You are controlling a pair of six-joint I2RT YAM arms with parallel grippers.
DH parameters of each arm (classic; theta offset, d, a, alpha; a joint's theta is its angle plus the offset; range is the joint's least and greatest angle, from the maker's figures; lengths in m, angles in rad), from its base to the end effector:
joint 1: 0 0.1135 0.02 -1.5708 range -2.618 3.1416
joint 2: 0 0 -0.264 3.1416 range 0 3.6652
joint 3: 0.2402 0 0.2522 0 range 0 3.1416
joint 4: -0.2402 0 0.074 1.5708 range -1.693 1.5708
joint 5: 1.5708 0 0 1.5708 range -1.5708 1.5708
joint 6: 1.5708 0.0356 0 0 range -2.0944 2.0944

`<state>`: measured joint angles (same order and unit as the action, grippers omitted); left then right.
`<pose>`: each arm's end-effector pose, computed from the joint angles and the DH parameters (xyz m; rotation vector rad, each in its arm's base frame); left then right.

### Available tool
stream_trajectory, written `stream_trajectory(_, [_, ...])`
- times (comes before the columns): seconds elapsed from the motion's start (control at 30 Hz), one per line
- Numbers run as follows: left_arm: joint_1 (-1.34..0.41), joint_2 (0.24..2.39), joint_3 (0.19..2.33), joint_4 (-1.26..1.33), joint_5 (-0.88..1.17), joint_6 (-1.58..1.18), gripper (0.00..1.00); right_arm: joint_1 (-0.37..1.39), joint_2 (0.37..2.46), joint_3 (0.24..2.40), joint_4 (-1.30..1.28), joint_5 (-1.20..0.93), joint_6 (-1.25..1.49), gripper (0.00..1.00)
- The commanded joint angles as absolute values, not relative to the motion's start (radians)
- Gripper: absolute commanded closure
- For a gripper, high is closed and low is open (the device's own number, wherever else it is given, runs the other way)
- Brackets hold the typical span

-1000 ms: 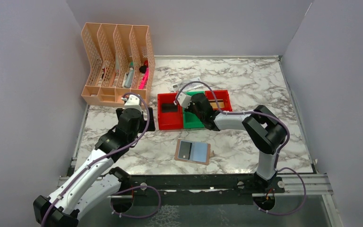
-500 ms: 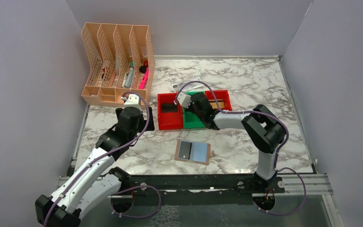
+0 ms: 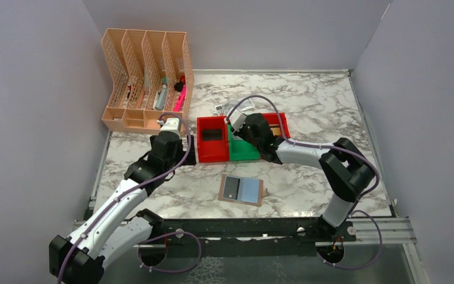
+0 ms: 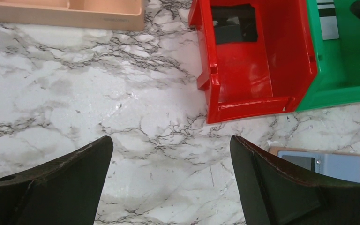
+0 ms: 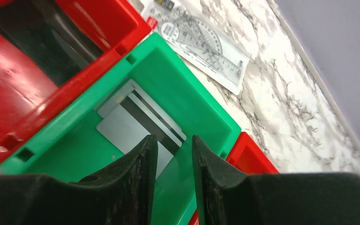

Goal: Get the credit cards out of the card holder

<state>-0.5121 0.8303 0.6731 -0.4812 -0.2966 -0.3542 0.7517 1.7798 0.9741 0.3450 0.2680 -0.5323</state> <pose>0.1620 -0.0791 0.2649 0.0086 2.1819 -0.1645 0.2875 0.2558 0.1885 -1.0687 1.7099 -0.1329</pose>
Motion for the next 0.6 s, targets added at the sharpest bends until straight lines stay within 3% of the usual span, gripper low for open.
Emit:
stream_trajectory(0.0, [-0.503,0.859,0.700,-0.471,-0.198,-0.344,0.01,0.758,1.643,0.920,0.346,0.184,-0.301,0.62])
stream_trajectory(0.1, [-0.502,0.878,0.704,-0.466,-0.143,-0.341,0.01,0.756,1.536,0.864,0.295,0.165,-0.070,0.60])
stream_trajectory(0.23, [-0.500,0.885,0.691,-0.435,-0.058,-0.339,0.01,0.756,1.359,0.790,0.134,0.137,0.359,0.48])
stream_trajectory(0.4, [-0.499,0.909,0.666,-0.375,0.105,-0.365,0.03,0.756,1.219,0.641,0.071,-0.159,0.626,0.49])
stream_trajectory(0.57, [-0.499,0.964,0.629,-0.304,0.232,-0.442,0.21,0.757,1.179,0.455,0.270,-0.377,0.846,0.53])
